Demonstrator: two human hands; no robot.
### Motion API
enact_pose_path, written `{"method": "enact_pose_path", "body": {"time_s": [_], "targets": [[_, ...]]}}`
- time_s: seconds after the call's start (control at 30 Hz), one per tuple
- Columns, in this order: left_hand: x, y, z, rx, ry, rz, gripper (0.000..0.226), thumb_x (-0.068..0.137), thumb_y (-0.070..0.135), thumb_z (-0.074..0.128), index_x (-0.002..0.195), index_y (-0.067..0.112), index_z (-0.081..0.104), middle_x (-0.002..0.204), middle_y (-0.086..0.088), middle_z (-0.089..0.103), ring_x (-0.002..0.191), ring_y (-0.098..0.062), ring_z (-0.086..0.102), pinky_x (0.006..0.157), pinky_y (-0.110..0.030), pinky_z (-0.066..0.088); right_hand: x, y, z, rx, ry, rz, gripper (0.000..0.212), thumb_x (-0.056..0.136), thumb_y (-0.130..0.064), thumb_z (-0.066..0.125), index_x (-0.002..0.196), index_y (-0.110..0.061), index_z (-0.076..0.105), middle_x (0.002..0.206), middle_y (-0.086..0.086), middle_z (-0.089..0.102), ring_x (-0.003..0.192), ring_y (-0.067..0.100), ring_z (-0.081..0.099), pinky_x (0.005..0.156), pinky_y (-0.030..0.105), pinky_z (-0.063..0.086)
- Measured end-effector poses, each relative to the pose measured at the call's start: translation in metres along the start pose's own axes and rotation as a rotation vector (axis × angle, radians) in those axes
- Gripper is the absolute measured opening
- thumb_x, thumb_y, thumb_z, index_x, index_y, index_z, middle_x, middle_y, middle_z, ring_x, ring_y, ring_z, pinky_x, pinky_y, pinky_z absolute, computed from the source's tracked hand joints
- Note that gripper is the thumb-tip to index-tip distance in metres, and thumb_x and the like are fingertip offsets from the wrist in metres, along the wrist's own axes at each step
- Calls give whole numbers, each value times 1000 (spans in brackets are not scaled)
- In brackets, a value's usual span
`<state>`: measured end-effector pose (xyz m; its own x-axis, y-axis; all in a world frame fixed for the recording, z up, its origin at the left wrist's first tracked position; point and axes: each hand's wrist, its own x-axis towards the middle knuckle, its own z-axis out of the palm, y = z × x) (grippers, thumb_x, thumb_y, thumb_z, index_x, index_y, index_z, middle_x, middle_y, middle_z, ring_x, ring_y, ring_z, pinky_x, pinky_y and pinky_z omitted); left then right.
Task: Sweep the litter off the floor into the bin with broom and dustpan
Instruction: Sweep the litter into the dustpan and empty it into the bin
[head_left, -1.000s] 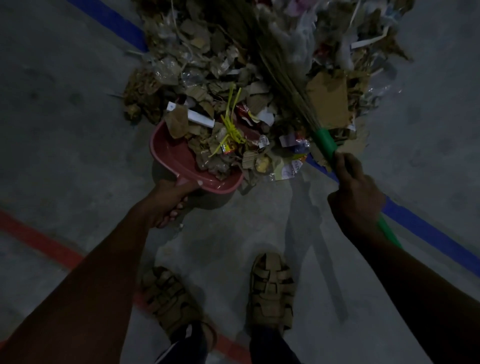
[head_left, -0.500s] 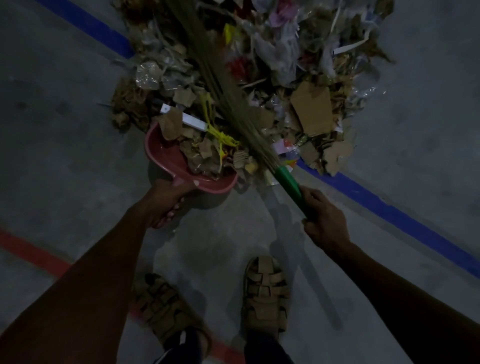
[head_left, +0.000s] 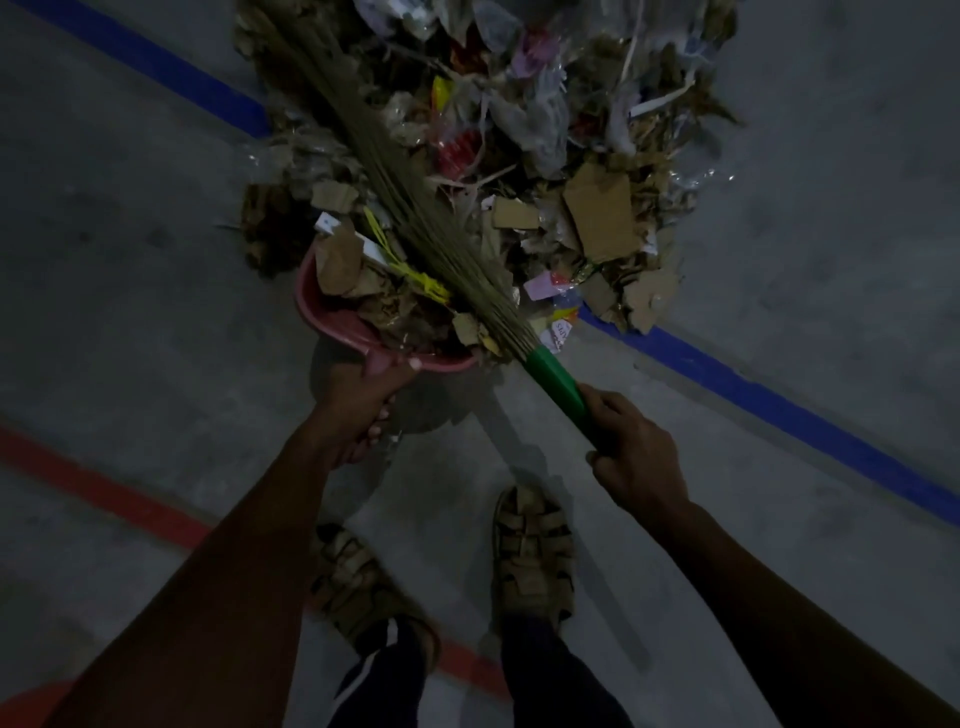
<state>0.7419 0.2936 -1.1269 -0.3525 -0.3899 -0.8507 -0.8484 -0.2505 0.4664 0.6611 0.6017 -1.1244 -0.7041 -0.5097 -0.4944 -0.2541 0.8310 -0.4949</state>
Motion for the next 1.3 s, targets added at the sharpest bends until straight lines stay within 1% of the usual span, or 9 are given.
{"method": "enact_pose_path", "body": {"time_s": [0.2,0.3,0.43,0.57,0.73,0.87,1.03,1.17,1.3], "targets": [[-75,27,-8,-37,27,45,35,84,38,81,78,10,60,61,-6,48,41,-14,41,38,-21,34,-42,-39,-54,1,25,14,90,69,-4,72,150,-26,41,141,-3,52,101,27,62,67,39,55],[-120,45,-23,-71,49,50,36,76,40,85,85,13,64,63,-8,52,46,-19,46,43,-24,37,-71,-70,-88,-2,46,33,88,68,-3,72,148,-28,45,143,-7,52,95,25,64,64,36,55],[-188,63,-51,-87,14,30,38,72,39,88,79,14,60,53,-5,52,43,-22,45,50,-36,45,-116,-112,-135,-41,39,11,88,65,-2,71,145,-29,48,140,-11,53,75,21,65,50,27,48],[-272,81,-79,-93,62,-12,33,81,29,84,73,8,61,46,-3,44,34,-15,38,44,-26,36,-165,-156,-183,-56,37,-15,87,64,1,70,143,-29,50,137,-11,56,67,19,63,43,25,44],[-384,117,-117,-183,76,14,26,87,20,80,77,3,63,45,-3,42,32,-15,35,37,-18,30,-222,-220,-246,-72,29,-37,89,68,0,70,148,-30,44,138,-7,55,76,20,64,48,25,47],[-458,136,-160,-262,84,88,27,88,18,78,97,-6,71,52,-7,46,34,-15,39,39,-19,31,-265,-280,-289,-108,40,-71,86,71,-4,71,149,-27,42,139,-2,53,87,24,64,56,32,52],[-536,131,-204,-354,110,142,25,85,23,81,78,10,60,54,-6,41,40,-15,35,48,-27,32,-309,-340,-323,-141,25,-154,86,74,-2,71,151,-26,39,144,2,48,88,25,63,58,36,56],[-582,110,-232,-424,168,145,36,87,25,79,64,17,52,51,-3,42,35,-13,35,37,-16,27,-325,-369,-340,-181,-32,-288,90,80,-9,73,154,-32,28,152,0,37,103,26,59,72,37,57],[-624,90,-247,-514,227,169,37,89,19,77,66,13,48,48,-3,39,34,-12,34,36,-19,30,-331,-385,-359,-161,-130,-429,91,84,-11,72,154,-38,21,160,-4,25,115,30,54,82,41,53]]}}
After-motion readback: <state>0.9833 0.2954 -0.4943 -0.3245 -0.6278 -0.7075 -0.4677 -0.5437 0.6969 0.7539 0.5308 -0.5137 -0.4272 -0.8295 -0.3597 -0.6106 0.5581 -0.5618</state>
